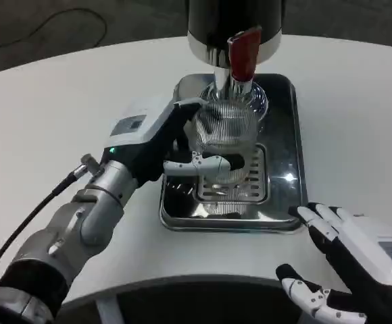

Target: Grasp the cup under the faucet to collect the drink, then remove the cup.

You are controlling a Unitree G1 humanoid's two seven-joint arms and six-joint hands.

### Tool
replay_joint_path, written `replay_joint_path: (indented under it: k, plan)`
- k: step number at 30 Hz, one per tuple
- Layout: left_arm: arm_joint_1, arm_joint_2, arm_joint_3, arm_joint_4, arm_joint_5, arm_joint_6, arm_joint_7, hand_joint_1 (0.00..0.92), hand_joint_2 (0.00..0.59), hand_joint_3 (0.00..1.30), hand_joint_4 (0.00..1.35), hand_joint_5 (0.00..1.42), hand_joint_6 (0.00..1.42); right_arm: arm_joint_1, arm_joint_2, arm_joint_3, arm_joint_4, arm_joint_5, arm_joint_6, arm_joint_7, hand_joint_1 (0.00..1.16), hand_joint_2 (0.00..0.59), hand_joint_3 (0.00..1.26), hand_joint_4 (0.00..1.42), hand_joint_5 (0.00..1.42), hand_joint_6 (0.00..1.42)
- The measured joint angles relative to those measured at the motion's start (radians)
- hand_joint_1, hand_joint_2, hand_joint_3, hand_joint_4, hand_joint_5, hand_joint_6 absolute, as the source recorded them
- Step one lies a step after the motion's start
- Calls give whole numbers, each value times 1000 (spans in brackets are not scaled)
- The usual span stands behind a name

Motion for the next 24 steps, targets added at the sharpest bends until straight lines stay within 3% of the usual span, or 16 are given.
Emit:
replay_joint_path:
  k: [6,11,24]
  plan:
    - [-6,6,0,0,0,0,-28,208,133,163,145,314,390,-12,-1,3,3,1,0,4,153,429,54,0,0,0]
    - [-6,12,0,-2,0,-1,-60,161,121,58,67,241,292,-15,-1,8,6,1,0,6,153,429,54,0,0,0]
    - [-3,13,8,-48,-15,-22,-113,133,113,0,0,201,264,-17,3,25,13,-2,1,7,156,438,64,0,0,0]
